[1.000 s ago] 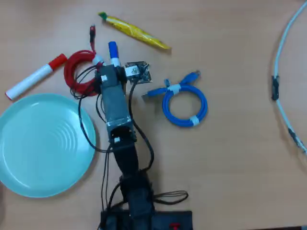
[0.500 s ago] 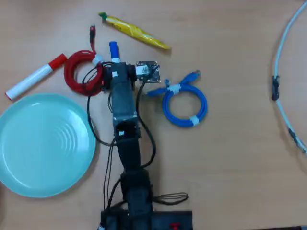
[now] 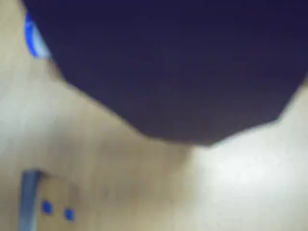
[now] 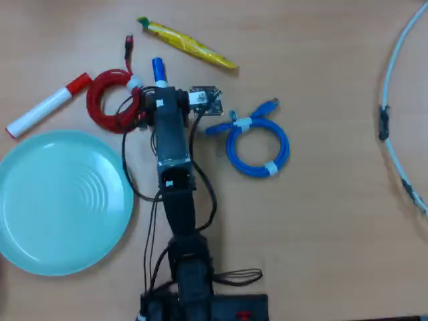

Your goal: Pick up the blue pen and put it in the green bowl

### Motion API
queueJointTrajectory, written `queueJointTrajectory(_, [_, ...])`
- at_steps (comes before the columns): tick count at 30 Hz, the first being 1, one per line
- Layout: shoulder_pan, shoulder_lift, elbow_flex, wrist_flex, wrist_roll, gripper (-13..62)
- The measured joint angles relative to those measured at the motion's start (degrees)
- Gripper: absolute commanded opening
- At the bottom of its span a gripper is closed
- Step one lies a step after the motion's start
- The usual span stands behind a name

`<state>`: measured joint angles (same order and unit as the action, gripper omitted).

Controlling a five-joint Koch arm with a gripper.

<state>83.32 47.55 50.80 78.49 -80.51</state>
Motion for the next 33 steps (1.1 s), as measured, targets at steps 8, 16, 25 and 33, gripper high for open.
queueJointTrajectory(8, [0.1, -1.3, -1.1, 1.0, 0.0, 41.0])
queueJointTrajectory(16, [-0.1, -1.4, -1.3, 1.6, 0.1, 40.8])
queueJointTrajectory(25, [0.0, -1.8, -1.4, 2.6, 0.0, 40.7])
queueJointTrajectory(33, [-0.3, -2.0, -1.5, 4.4, 0.0, 15.2])
